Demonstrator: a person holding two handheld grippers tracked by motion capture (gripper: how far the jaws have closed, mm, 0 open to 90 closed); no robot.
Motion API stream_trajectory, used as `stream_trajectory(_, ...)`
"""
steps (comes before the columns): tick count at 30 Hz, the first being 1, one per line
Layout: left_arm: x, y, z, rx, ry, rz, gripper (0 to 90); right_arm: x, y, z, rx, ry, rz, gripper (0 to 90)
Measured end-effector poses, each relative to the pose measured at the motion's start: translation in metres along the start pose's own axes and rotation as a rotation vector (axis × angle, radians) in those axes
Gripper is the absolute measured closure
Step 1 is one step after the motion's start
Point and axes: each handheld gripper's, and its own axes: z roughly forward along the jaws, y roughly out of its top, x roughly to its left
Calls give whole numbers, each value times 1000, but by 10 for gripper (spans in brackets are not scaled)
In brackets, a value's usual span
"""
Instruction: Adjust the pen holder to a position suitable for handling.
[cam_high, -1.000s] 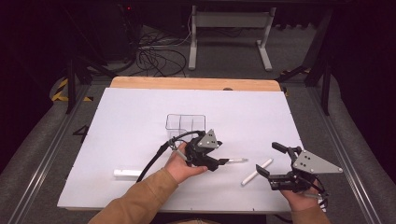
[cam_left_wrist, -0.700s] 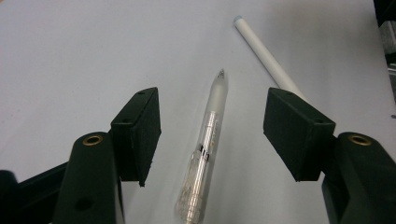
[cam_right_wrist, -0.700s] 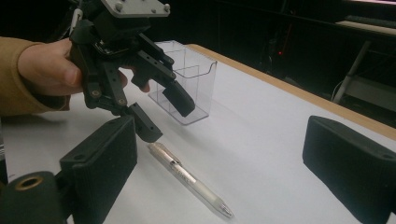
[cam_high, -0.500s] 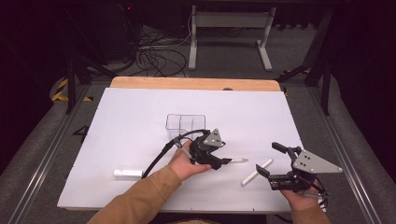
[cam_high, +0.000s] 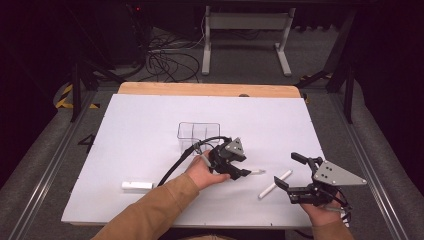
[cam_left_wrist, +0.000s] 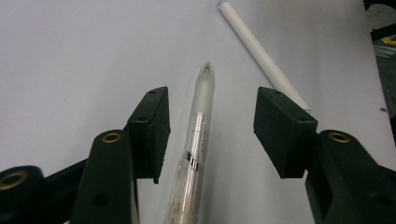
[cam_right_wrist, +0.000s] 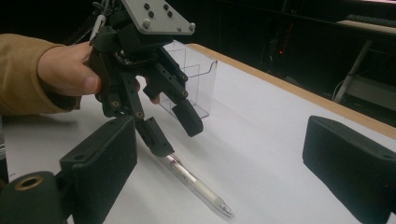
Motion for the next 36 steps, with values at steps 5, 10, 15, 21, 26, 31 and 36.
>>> stream_trajectory(5, -1, 5, 9, 34, -16, 28, 554, 0, 0, 0, 2, 1, -1, 105)
stream_trajectory(10, 1, 8, 16, 53, -13, 38, 590, 0, 0, 0, 2, 1, -1, 105)
stream_trajectory(15, 5, 9, 23, 85, -7, 32, 619, 0, -1, 0, 7, 1, -1, 105)
stream_trajectory(21, 9, 10, 29, 117, -9, 30, 653, -1, -1, 0, 9, 1, -2, 105)
stream_trajectory(26, 11, 8, 35, 130, -13, 28, 675, -1, -1, 0, 10, 1, -2, 105)
stream_trajectory(31, 8, 7, 40, 162, 14, 56, 675, -1, -2, 1, 15, -2, -4, 105)
stream_trajectory(36, 6, 7, 44, 189, 39, 87, 684, -1, -2, 1, 18, 0, 2, 105)
